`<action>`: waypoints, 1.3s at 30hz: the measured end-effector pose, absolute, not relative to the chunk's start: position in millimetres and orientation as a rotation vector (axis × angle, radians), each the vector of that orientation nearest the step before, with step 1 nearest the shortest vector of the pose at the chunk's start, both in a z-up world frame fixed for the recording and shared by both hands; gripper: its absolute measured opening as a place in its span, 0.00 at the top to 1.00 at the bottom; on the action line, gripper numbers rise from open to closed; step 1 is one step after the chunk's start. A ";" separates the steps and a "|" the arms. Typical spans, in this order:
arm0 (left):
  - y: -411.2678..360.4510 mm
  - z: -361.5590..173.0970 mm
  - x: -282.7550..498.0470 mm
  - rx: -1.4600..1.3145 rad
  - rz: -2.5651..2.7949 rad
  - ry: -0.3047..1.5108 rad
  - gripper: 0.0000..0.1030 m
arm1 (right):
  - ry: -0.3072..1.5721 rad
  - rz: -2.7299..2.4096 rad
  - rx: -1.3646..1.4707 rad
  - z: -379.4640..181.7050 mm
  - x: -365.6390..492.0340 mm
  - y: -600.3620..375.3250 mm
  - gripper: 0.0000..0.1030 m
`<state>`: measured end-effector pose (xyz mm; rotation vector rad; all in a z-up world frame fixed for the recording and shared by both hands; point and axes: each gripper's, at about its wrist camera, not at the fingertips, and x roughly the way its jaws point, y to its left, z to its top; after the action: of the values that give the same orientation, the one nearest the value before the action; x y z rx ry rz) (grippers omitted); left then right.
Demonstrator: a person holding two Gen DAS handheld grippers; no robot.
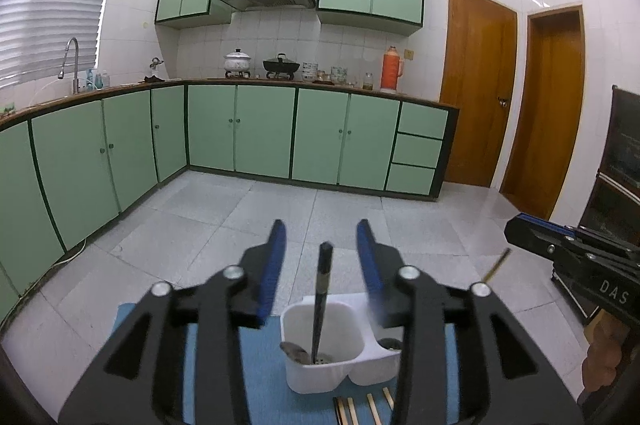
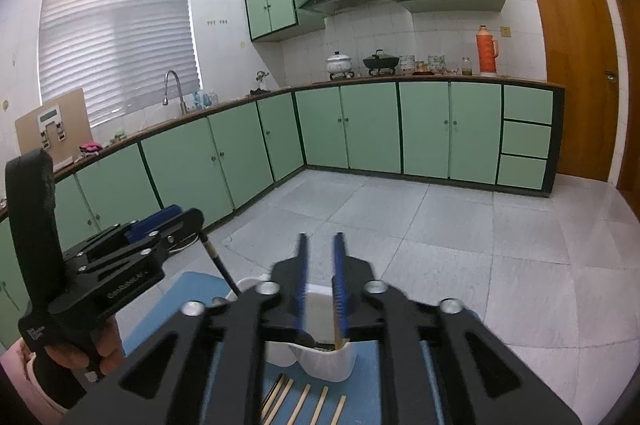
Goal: Organize utensils
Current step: 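Open both tools to release the chopsticks and pull back from the holder, then close the left tool on the black chopstick while the right tool grasps a red-patterned chopstick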
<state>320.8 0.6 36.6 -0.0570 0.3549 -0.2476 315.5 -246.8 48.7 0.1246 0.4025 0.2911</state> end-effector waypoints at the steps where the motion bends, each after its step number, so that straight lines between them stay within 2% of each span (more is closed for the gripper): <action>1: 2.8 38.9 316.6 -0.061 -0.245 0.348 0.55 | 0.391 0.281 0.130 50.7 310.4 -248.9 0.66; 2: 4.2 40.0 312.5 -0.063 -0.243 0.343 0.45 | 0.379 0.271 0.135 52.8 305.0 -251.2 0.61; 3: 8.7 42.1 304.9 -0.068 -0.233 0.331 0.35 | 0.364 0.260 0.142 54.7 298.2 -253.7 0.49; 4: 11.0 43.2 300.7 -0.073 -0.226 0.325 0.31 | 0.352 0.249 0.147 56.2 292.5 -256.3 0.37; 6: 20.4 45.7 286.3 -0.098 -0.208 0.306 0.20 | 0.320 0.220 0.155 57.5 277.7 -261.2 0.21; 9: 29.2 45.4 270.1 -0.126 -0.204 0.305 0.17 | 0.289 0.196 0.166 52.4 252.6 -269.4 0.17; 18: 38.8 26.9 214.7 -0.104 -0.187 0.345 0.15 | 0.337 0.173 0.195 15.8 192.7 -274.4 0.17; 29: 30.0 -54.8 149.7 -0.012 -0.153 0.492 0.15 | 0.520 0.141 0.187 -70.8 140.3 -256.1 0.17; 33: 30.6 -83.4 138.2 -0.011 -0.144 0.537 0.16 | 0.557 0.112 0.155 -99.5 125.9 -245.7 0.25; 36: 28.8 -98.1 130.9 -0.003 -0.138 0.558 0.25 | 0.577 0.100 0.133 -115.2 117.3 -237.7 0.36; 39: 27.1 -112.1 124.2 -0.013 -0.146 0.604 0.29 | 0.615 0.104 0.135 -126.2 112.6 -232.1 0.50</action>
<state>124.2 27.1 -112.1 -0.0134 0.6037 -0.1458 112.6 -232.1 -126.2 0.1349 0.6145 0.1037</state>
